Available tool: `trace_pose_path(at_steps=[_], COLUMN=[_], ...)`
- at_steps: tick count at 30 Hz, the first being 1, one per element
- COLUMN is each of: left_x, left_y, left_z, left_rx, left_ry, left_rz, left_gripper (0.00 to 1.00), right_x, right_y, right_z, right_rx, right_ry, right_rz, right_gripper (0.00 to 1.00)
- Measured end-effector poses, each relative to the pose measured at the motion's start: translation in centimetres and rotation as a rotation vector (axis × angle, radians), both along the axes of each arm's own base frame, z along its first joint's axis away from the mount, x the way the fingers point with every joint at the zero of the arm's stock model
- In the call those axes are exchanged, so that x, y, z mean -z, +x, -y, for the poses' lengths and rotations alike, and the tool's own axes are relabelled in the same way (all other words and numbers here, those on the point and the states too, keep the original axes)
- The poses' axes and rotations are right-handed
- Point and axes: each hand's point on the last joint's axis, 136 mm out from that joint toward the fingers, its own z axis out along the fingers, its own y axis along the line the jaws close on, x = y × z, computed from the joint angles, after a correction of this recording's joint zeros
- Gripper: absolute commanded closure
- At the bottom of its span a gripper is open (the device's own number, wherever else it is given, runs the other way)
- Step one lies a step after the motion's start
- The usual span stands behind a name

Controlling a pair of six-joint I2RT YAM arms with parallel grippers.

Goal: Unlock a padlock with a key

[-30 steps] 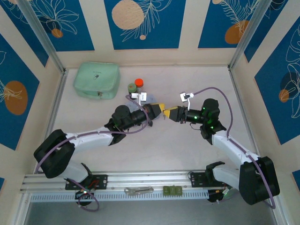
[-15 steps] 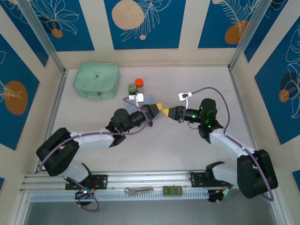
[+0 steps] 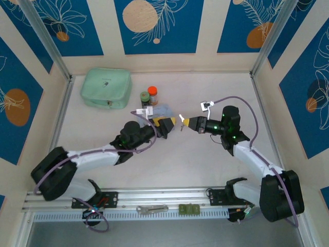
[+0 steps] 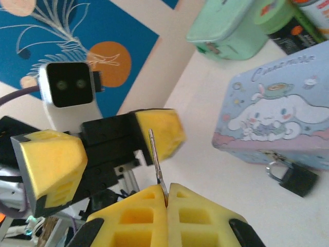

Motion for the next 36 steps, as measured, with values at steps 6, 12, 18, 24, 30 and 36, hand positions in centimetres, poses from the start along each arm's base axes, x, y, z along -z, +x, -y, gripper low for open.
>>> trace_pose_path(at_steps=[6, 12, 18, 24, 30, 36], left_x=[3.2, 12.0, 16.8, 17.9, 19.8, 19.1], left_y=[-0.2, -1.2, -1.7, -1.2, 0.2, 1.8], left_z=[-2.5, -3.2, -3.1, -0.2, 0.0, 0.1], left_rx=[-0.08, -0.084, -0.132, -0.215, -0.35, -0.456], left_ry=[0.189, 0.37, 0.478, 0.51, 0.491, 0.455], left_rz=[-0.073, -0.27, -0.32, -0.233, -0.242, -0.233], left_gripper=[0.4, 0.49, 0.53, 0.52, 0.51, 0.49], right_x=[1.4, 4.8, 6.4, 6.7, 7.1, 6.5], right_y=[0.6, 0.7, 0.7, 0.7, 0.2, -0.2], right_z=[1.4, 2.3, 2.5, 2.4, 2.5, 2.5], right_rx=[0.081, 0.138, 0.164, 0.179, 0.183, 0.181], right_ry=[-0.131, -0.263, -0.312, -0.315, -0.317, -0.309], right_rz=[-0.047, -0.154, -0.203, -0.218, -0.221, -0.195], right_gripper=[1.0, 1.0, 1.0, 1.0, 1.0, 1.0])
